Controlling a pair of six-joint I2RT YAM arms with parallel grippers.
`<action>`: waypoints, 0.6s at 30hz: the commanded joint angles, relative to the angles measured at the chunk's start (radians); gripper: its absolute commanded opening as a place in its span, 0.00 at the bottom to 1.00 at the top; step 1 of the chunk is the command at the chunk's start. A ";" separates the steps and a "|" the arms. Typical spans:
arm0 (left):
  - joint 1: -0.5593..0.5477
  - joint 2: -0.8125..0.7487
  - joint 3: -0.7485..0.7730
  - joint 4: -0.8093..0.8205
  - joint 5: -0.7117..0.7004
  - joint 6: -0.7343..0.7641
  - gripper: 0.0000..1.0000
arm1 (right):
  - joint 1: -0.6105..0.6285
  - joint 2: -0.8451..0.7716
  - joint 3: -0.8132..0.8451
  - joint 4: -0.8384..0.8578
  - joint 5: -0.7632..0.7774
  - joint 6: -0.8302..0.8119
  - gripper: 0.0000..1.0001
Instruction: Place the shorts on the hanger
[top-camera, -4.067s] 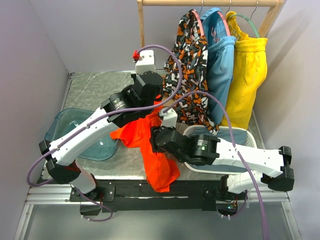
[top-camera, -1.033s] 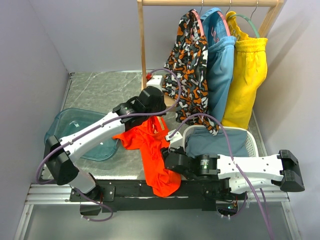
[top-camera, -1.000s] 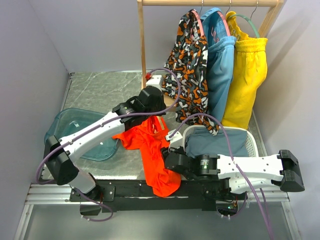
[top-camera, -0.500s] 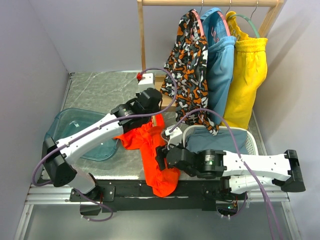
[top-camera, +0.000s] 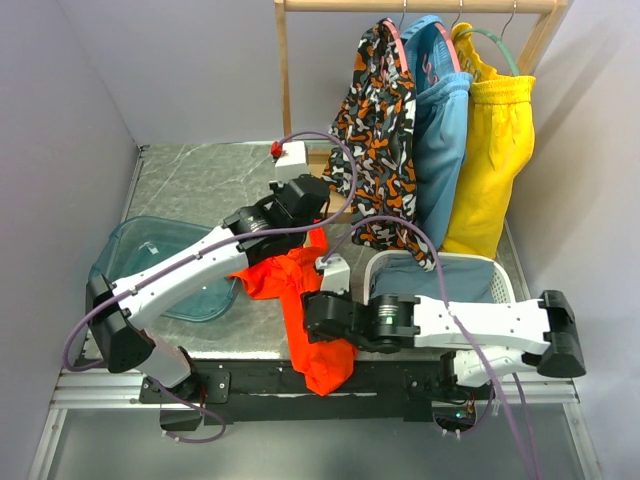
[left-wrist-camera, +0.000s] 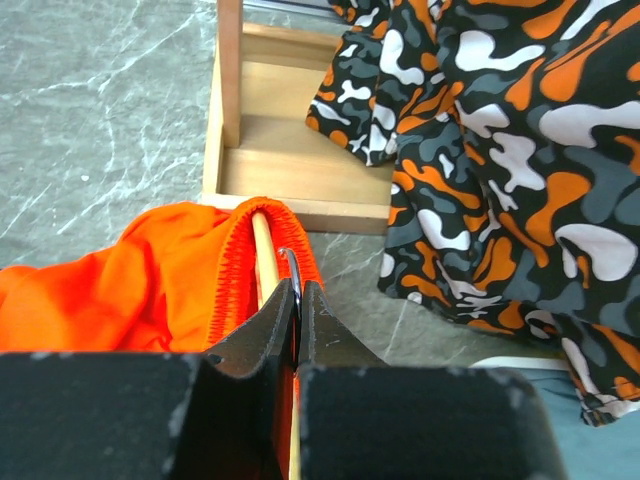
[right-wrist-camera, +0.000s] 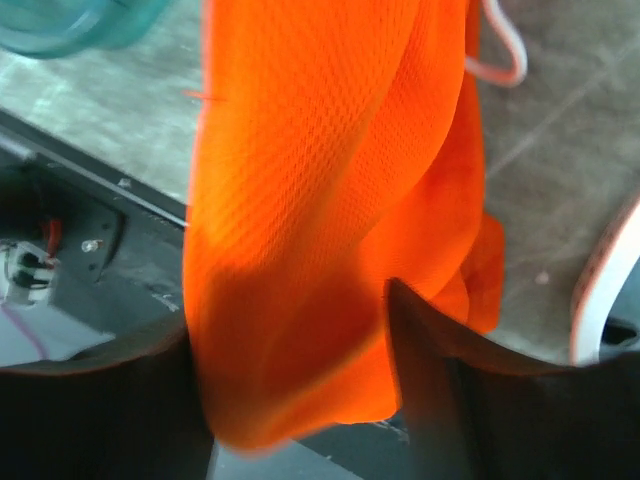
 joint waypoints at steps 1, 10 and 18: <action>-0.007 0.007 0.073 0.068 -0.058 -0.008 0.01 | -0.004 0.053 0.039 -0.065 0.075 0.125 0.56; -0.015 -0.001 0.053 0.084 -0.038 0.001 0.01 | -0.002 0.082 0.027 -0.078 0.163 0.169 0.00; -0.015 0.001 0.147 -0.007 0.048 0.015 0.14 | 0.007 0.021 -0.015 -0.038 0.221 0.061 0.00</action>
